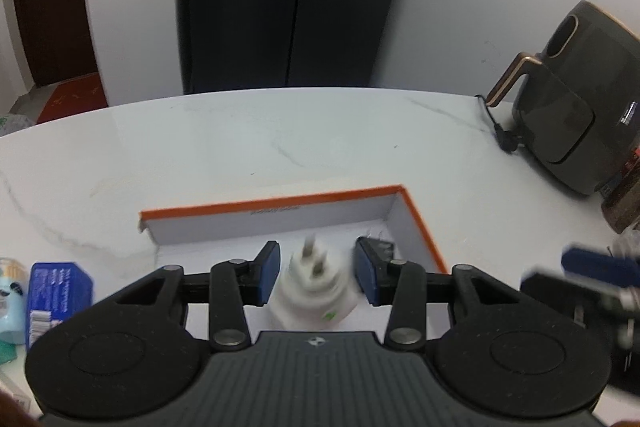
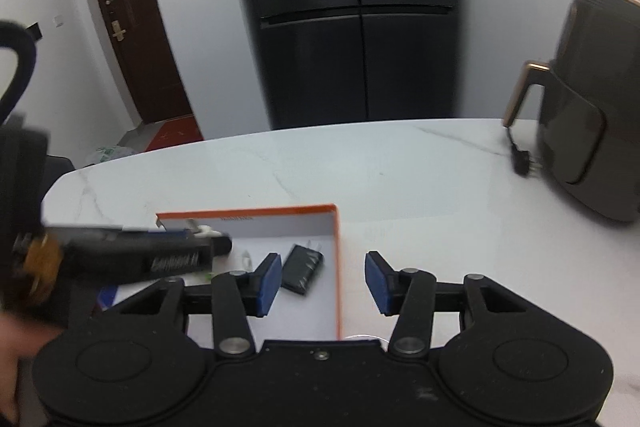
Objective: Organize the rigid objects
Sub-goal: 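Open the left tool to drop the white adapter while the right tool releases the black charger, then move both open tools back toward the remaining pile of white plugs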
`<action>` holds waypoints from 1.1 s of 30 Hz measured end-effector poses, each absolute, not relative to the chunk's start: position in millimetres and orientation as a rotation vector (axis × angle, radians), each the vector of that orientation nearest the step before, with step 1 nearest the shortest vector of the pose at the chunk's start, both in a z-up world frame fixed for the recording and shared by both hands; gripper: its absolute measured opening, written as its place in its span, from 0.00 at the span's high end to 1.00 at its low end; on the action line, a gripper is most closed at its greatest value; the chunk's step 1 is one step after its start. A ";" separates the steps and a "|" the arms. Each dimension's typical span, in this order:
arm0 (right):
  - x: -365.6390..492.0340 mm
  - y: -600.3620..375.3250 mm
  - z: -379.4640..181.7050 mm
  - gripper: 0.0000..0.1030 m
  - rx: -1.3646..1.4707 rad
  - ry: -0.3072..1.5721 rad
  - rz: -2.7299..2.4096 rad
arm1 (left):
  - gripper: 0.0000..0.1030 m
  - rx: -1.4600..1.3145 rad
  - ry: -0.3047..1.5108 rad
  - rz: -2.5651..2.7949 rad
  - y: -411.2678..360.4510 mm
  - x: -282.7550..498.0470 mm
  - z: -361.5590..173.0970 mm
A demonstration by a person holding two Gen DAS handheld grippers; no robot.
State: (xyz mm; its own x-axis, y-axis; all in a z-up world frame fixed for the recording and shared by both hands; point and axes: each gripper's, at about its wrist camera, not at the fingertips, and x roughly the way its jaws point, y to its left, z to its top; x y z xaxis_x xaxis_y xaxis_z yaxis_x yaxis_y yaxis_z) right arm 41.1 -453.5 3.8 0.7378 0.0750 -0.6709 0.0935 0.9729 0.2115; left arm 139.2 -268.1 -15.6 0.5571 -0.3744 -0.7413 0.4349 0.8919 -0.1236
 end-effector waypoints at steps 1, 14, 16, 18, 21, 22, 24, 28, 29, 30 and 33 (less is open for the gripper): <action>36.0 -454.5 4.3 0.43 0.243 0.746 -0.014 | 0.41 0.076 0.858 -0.475 -269.0 139.1 -13.8; -0.5 -419.3 21.4 0.35 0.287 0.741 0.008 | 0.16 0.101 0.827 -0.387 -204.1 84.1 33.3; -4.6 -407.0 22.6 0.31 0.269 0.750 0.017 | 0.11 0.107 0.828 -0.359 -192.2 73.1 39.2; -8.5 -397.3 24.2 0.26 0.266 0.750 0.025 | 0.09 0.110 0.830 -0.331 -179.7 61.8 43.3; -12.4 -385.0 27.0 0.25 0.275 0.751 0.044 | 0.07 0.108 0.834 -0.301 -165.0 50.7 47.4; -12.8 -380.1 27.6 0.25 0.268 0.756 0.049 | 0.07 0.100 0.835 -0.295 -160.8 48.1 48.1; -13.6 -370.0 29.1 0.24 0.245 0.764 0.050 | 0.06 0.092 0.838 -0.272 -154.7 45.0 49.8; -16.0 -355.5 35.0 0.24 0.234 0.757 0.058 | 0.04 0.079 0.837 -0.254 -142.7 37.5 52.5; -16.4 -353.0 36.3 0.24 0.236 0.755 0.060 | 0.04 0.078 0.834 -0.251 -140.3 36.1 53.4; -16.1 -351.5 36.9 0.24 0.234 0.754 0.063 | 0.04 0.075 0.832 -0.248 -137.3 35.0 54.7; -15.1 -344.9 38.7 0.24 0.221 0.758 0.069 | 0.04 0.060 0.824 -0.238 -129.4 32.2 58.1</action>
State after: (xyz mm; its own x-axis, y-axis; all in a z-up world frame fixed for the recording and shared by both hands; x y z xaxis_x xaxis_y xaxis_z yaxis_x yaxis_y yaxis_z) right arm -15.1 -344.9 38.7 0.7250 0.1416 -0.6741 0.0177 0.9745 0.2237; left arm 32.2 -129.4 58.1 0.6542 -0.1864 -0.7330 0.2328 0.9717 -0.0393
